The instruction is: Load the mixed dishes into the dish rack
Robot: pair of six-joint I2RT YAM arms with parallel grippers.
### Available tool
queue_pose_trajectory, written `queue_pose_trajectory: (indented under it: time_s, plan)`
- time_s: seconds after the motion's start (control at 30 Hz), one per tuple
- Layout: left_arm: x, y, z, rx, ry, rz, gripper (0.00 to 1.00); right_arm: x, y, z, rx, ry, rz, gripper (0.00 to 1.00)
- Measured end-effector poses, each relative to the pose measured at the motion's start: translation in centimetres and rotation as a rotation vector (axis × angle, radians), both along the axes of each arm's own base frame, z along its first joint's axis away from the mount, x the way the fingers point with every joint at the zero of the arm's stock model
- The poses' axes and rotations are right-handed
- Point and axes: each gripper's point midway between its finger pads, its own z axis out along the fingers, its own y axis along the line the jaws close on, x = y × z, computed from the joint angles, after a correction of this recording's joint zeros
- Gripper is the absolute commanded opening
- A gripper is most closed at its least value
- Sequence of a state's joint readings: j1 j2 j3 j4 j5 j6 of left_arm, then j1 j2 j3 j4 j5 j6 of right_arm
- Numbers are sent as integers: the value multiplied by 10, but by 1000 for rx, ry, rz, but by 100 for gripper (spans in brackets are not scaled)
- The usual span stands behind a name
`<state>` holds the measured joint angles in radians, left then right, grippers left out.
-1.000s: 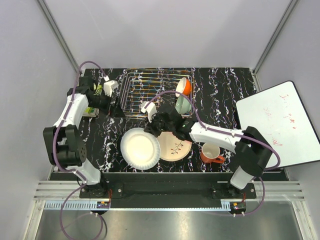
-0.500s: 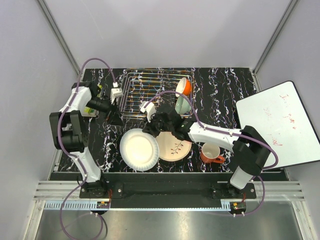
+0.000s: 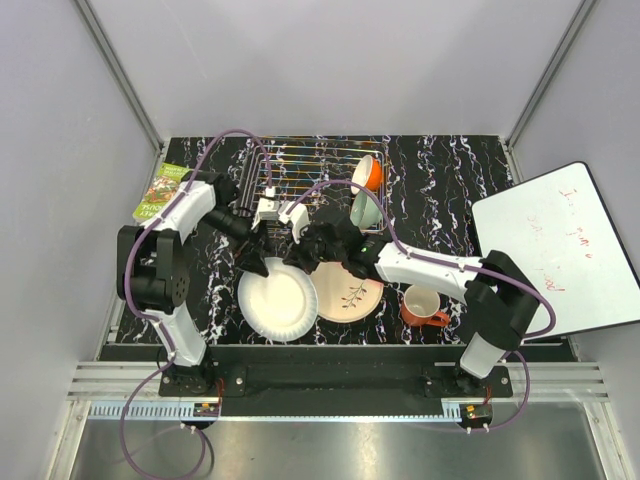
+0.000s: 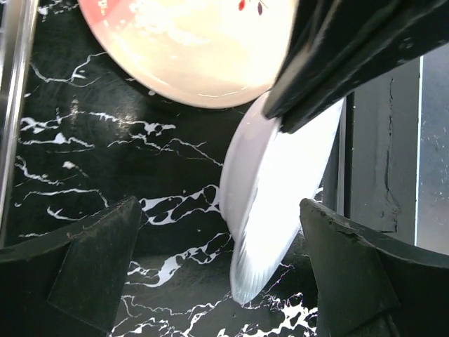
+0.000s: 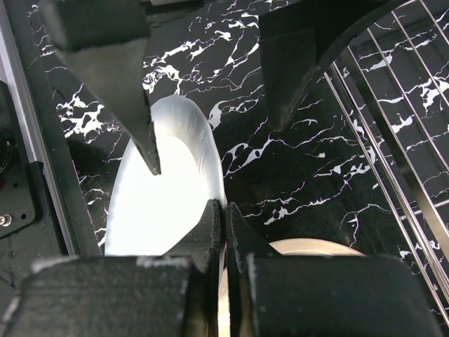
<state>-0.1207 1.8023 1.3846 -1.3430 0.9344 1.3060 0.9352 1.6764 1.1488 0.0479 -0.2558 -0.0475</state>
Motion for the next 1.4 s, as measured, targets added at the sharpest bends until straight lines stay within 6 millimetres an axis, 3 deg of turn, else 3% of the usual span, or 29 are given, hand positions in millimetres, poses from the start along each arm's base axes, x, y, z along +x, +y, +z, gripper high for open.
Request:
queue_pose_trajectory:
  time_s: [0.2,0.27,0.33,0.37,0.43,0.47,0.67,0.7,0.8,0.87,1.07,1.13,1.27,1.4]
  plan:
    - [-11,3,-9,19,25,-12,98,1,0,0,-5,4,0,0]
    - [-16,4,-13,26,41,-17,90,0,0,0,-8,5,0,0]
    - [-21,4,-16,28,49,-27,79,0,0,1,-9,6,1,0]
    - [-22,4,-17,29,51,-32,65,0,0,1,-10,7,2,0]
    - [-24,3,-18,32,53,-39,51,0,0,2,-11,8,2,0]
    - [-24,2,-18,33,52,-43,37,0,1,2,-11,8,2,0]
    - [-24,1,-19,45,46,-52,10,-1,1,2,-12,11,8,0]
    - [-23,1,-19,46,40,-55,0,-1,1,2,-11,10,7,0]
    - [-23,1,-20,52,30,-65,0,0,0,1,-15,6,6,0]
    - [-22,2,-20,58,26,-67,0,0,0,1,-15,6,6,7]
    - [-17,5,-21,87,3,-71,0,1,1,1,-11,-5,9,47]
    - [-15,8,-21,100,-1,-67,0,-2,0,-2,-9,-2,18,53]
    - [-10,10,-19,113,-15,-60,0,-14,-8,-23,-33,25,48,69]
    - [-3,10,-16,114,-41,-58,0,-24,-20,-48,-77,63,58,71]
